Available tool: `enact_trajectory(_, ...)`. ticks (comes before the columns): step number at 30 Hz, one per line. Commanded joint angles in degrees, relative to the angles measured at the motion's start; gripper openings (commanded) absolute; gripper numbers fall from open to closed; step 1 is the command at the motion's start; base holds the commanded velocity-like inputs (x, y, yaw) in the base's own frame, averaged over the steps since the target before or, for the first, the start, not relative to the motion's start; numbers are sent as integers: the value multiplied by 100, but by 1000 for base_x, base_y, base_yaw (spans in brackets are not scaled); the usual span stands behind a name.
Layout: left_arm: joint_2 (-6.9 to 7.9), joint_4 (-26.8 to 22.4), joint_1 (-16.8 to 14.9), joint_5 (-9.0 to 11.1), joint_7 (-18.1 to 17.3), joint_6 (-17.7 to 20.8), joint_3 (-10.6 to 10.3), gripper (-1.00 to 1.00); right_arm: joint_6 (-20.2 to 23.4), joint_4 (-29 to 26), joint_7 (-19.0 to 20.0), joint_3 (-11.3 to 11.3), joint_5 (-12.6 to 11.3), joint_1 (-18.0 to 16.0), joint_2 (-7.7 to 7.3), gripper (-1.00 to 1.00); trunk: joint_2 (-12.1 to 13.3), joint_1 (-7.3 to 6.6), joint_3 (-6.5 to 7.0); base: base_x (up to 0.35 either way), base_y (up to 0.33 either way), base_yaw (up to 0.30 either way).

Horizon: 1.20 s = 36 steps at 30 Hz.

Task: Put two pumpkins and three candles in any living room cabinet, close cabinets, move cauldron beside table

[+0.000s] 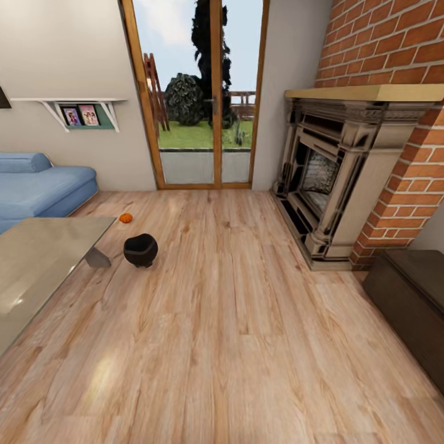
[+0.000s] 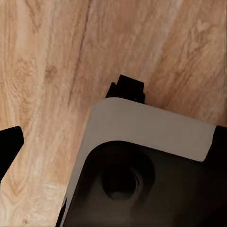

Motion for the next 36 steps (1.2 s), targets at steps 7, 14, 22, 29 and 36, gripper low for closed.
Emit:
enact_trajectory(7, 2, 0, 0, 0, 0, 0, 0, 100, -1, -12, -6, -2, -54, 0, -9, 100, 0, 0, 0, 337, 0, 0)
enact_trajectory(14, 7, 0, 0, 0, 0, 0, 0, 100, -11, -18, -17, -6, -41, 0, -3, 100, 0, 0, 0, 337, 0, 0)
enact_trajectory(22, 9, 0, 0, 0, 0, 0, 0, 100, -38, -30, -15, -1, -21, 0, -164, 100, 0, 0, 0, 337, 0, 0)
enact_trajectory(29, 16, 0, 0, 0, 0, 0, 0, 100, -30, -27, -16, 0, -45, 0, -242, 100, 0, 0, 0, 337, 0, 0)
enact_trajectory(36, 9, 0, 0, 0, 0, -3, -3, 100, -36, -27, -15, 0, -41, 0, -255, 100, 0, 0, 0, 337, 0, 0)
